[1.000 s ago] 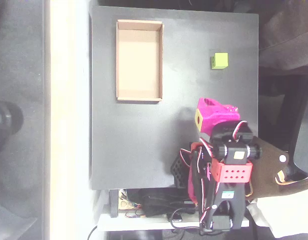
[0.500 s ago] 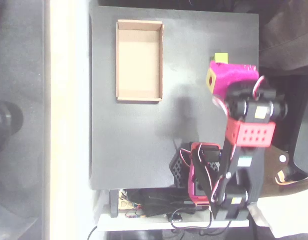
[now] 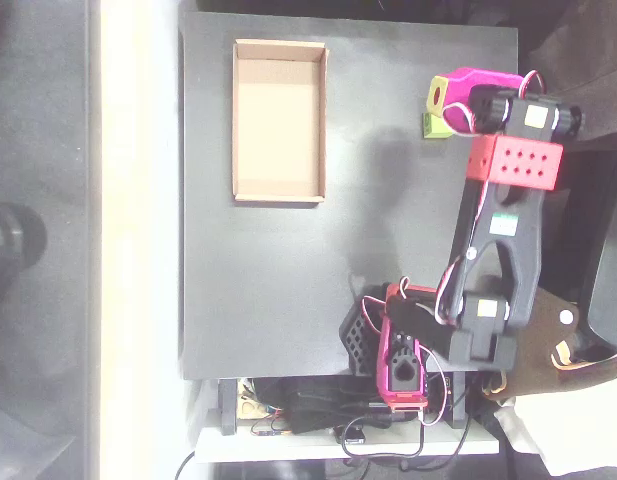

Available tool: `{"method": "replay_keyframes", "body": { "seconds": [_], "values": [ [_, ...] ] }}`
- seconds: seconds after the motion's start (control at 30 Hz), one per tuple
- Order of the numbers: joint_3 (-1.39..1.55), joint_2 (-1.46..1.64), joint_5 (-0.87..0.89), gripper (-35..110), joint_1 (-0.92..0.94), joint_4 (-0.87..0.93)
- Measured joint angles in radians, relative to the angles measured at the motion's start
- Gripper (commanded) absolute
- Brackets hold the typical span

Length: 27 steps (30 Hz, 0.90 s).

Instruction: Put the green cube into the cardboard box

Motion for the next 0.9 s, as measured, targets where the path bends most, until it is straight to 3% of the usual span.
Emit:
{"method": "replay_keyframes", "body": {
  "seconds": [0.47, 0.73, 0.9],
  "values": [
    [-0.049, -0.213, -0.002, 3, 0.112, -0.002],
    [-0.049, -0.221, -0.002, 29, 0.107, -0.002],
    [-0.051, -0.247, -0.002, 37, 0.11, -0.002]
  ]
}}
